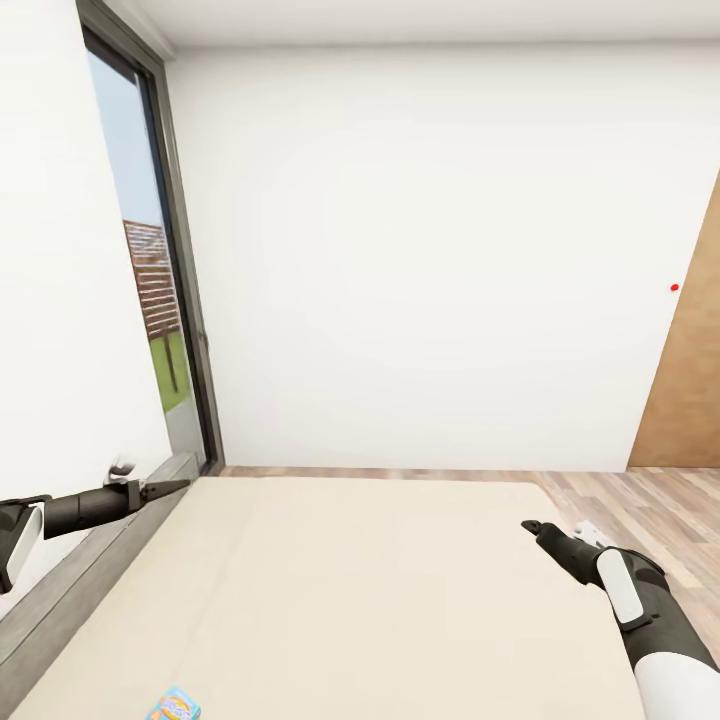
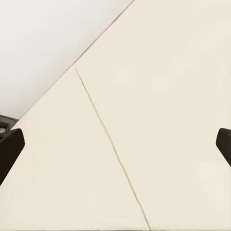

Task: Put all the toys in the child's room - the three board games (two on the bed and one on the table), the two jigsaw puzzles on the table, and the tennis ball on the table - inside the toy box on the table in the child's room.

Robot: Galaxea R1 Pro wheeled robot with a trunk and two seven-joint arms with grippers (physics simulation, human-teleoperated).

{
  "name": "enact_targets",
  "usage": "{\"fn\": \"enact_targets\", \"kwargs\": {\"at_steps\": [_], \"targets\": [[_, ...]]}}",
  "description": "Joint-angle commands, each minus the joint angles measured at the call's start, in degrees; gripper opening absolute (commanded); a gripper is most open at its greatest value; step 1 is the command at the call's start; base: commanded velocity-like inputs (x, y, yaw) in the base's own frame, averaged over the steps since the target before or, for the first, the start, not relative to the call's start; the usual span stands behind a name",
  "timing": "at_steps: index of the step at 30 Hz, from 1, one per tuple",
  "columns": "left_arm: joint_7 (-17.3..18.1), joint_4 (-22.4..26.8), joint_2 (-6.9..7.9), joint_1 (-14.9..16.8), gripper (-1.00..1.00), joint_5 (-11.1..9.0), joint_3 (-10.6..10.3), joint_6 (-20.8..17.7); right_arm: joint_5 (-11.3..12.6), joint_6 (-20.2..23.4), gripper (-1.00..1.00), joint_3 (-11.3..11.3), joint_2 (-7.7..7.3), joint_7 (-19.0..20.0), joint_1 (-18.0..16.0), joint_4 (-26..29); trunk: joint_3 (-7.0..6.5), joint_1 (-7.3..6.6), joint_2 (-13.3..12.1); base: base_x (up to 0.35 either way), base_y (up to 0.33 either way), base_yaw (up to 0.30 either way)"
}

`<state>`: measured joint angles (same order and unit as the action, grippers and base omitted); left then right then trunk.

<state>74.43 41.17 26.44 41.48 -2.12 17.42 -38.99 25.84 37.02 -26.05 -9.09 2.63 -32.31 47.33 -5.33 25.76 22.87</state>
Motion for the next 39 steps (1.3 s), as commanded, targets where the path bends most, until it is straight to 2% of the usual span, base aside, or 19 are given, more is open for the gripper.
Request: {"fn": "enact_targets", "kwargs": {"at_steps": [1,27,39], "targets": [[0.1,0.0,0.01,0.0,1.00,-0.2,0.0,-0.6,-0.2,0.3,1.00,-0.2,0.03,0.3,0.0,0.0,0.03,0.02,0.0,0.000,0.280,0.000],[0.1,0.0,0.01,0.0,1.00,-0.2,0.0,-0.6,-0.2,0.3,1.00,-0.2,0.03,0.3,0.0,0.0,0.03,0.02,0.0,0.000,0.276,0.000],[0.1,0.0,0.01,0.0,1.00,-0.2,0.0,-0.6,-0.2,0.3,1.00,-0.2,0.03,0.3,0.0,0.0,0.03,0.02,0.0,0.000,0.068,-0.076]]}}
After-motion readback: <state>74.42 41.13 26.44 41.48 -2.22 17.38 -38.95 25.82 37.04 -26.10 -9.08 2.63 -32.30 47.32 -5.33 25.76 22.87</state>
